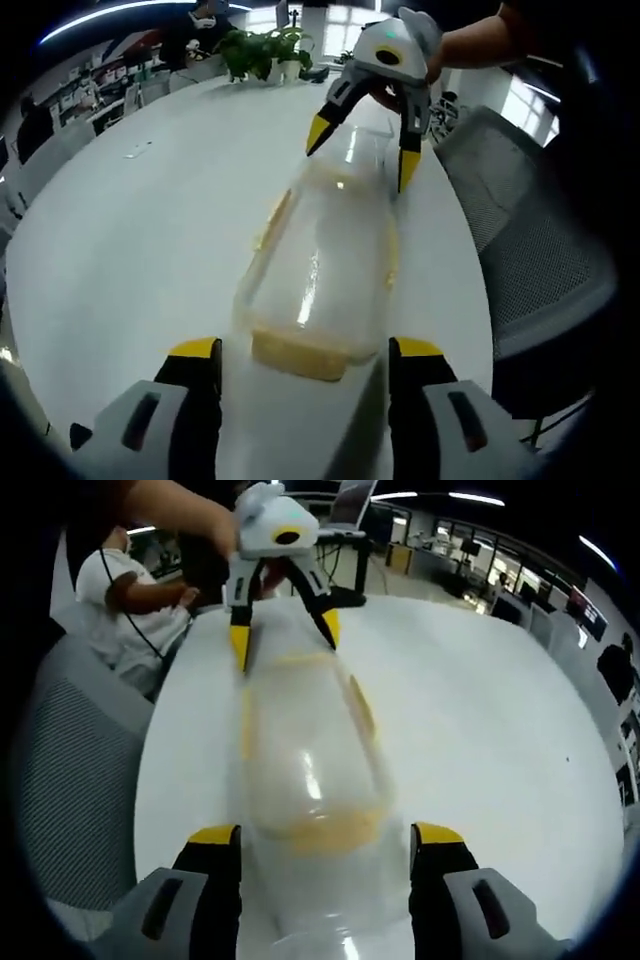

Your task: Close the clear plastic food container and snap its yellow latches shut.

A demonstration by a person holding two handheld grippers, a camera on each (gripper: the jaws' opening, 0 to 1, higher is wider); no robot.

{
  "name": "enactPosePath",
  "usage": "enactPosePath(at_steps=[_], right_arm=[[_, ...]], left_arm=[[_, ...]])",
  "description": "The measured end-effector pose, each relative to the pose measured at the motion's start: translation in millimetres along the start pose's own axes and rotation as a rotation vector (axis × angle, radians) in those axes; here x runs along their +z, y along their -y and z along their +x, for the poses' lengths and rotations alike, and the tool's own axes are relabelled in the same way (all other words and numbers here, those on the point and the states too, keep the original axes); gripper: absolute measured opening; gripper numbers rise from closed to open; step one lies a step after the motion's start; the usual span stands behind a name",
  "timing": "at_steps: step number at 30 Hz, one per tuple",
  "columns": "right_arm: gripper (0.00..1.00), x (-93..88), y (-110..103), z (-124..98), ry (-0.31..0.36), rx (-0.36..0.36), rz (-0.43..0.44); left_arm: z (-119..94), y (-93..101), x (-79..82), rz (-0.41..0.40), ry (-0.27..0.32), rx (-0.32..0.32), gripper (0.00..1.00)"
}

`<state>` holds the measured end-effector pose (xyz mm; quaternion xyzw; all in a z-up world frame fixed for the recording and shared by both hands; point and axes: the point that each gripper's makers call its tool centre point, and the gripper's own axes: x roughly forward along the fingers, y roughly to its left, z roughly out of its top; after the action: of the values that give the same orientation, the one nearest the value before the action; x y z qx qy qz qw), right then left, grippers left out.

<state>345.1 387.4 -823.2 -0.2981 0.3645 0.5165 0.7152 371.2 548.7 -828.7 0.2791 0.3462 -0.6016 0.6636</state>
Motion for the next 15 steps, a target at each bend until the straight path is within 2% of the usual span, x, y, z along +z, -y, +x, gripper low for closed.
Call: enactPosePath(at_steps=[8,15], right_arm=[[0.68,-1.6,5.4,4.3,-0.012,-0.007,-0.013],[0.64,-5.0,5.8,7.1,-0.043,0.001,-0.024]], left_arm=[[3.1,-0.2,-2.4,0.015,-0.025,-0.03,0.65],[1.8,0.9,-9.3,0.085,-0.081,-0.062,0.59]])
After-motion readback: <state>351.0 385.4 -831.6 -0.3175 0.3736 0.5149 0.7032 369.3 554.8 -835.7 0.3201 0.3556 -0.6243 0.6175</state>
